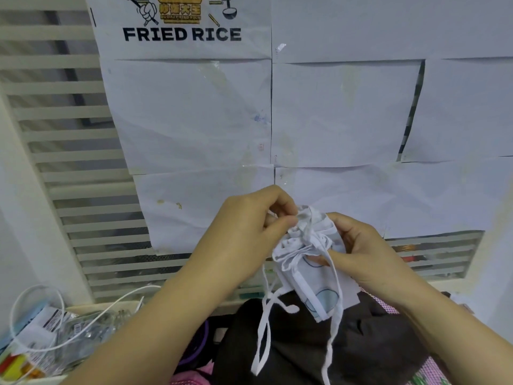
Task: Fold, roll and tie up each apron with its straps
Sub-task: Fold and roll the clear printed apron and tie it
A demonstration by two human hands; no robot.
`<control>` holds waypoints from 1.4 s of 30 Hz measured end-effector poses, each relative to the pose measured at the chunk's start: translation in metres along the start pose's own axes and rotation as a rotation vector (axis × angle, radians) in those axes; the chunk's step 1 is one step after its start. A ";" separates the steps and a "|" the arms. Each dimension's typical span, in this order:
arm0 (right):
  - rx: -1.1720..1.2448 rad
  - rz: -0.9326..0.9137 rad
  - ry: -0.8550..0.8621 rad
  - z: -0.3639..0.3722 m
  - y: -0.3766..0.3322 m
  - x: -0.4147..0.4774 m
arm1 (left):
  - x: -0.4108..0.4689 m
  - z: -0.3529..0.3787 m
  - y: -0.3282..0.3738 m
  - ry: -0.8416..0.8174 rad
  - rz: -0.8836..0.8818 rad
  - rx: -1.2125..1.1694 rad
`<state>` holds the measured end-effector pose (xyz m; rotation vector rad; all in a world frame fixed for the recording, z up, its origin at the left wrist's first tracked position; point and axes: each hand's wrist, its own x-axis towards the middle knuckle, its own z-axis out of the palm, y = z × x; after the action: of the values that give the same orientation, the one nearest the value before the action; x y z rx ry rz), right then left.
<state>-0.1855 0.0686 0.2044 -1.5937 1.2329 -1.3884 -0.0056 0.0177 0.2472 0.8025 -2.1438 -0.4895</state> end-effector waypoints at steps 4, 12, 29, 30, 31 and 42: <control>0.005 0.008 -0.001 -0.001 -0.001 0.003 | 0.004 -0.006 -0.009 -0.066 -0.137 -0.192; 0.260 0.032 0.058 0.005 0.013 0.011 | 0.005 0.001 -0.026 0.044 -0.236 -0.385; 0.537 0.055 0.114 0.014 0.001 0.015 | -0.015 0.042 -0.026 -0.002 -0.156 -0.366; 0.527 0.049 0.115 0.014 0.000 0.016 | -0.013 0.045 -0.027 0.000 -0.172 -0.407; 0.519 0.043 0.109 0.015 0.000 0.015 | -0.013 0.046 -0.028 0.003 -0.186 -0.465; -0.003 -0.065 0.324 0.002 -0.006 0.007 | -0.016 0.049 -0.044 0.254 -0.087 -0.338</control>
<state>-0.1827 0.0635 0.2123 -1.4599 1.3759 -1.7375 -0.0190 0.0000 0.1828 0.7246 -1.7392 -0.7311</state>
